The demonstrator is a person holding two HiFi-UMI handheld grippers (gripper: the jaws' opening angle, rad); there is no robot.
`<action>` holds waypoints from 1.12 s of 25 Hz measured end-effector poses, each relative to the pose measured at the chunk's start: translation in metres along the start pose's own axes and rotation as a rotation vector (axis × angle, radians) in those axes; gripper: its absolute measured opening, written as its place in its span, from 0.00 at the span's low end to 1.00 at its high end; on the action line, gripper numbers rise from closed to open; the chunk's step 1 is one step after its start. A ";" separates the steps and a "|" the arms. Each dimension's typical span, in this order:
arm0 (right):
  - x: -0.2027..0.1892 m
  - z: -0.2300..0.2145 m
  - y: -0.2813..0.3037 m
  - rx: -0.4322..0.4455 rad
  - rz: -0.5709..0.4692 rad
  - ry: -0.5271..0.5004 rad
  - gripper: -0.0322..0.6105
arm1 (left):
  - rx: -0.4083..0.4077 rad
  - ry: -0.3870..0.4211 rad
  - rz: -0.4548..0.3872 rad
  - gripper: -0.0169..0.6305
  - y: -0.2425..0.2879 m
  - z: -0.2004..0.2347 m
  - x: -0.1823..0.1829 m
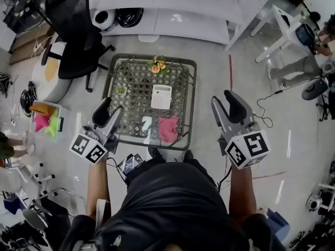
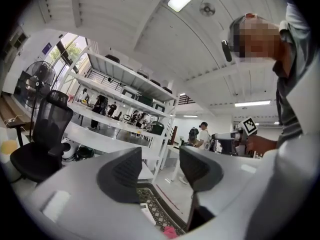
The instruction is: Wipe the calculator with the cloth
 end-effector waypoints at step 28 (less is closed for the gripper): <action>-0.194 0.056 0.136 0.190 0.440 0.166 0.29 | 0.066 -0.143 0.065 0.42 -0.033 0.065 -0.065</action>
Point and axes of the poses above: the fingertips, and each gripper's own axes: y forward along the fingers, z to its left, x out of its top, the point moved 10 cm from there along -y, backward along the fingers, and after that the axes turned 4 degrees about -z, right-handed, at the moved point
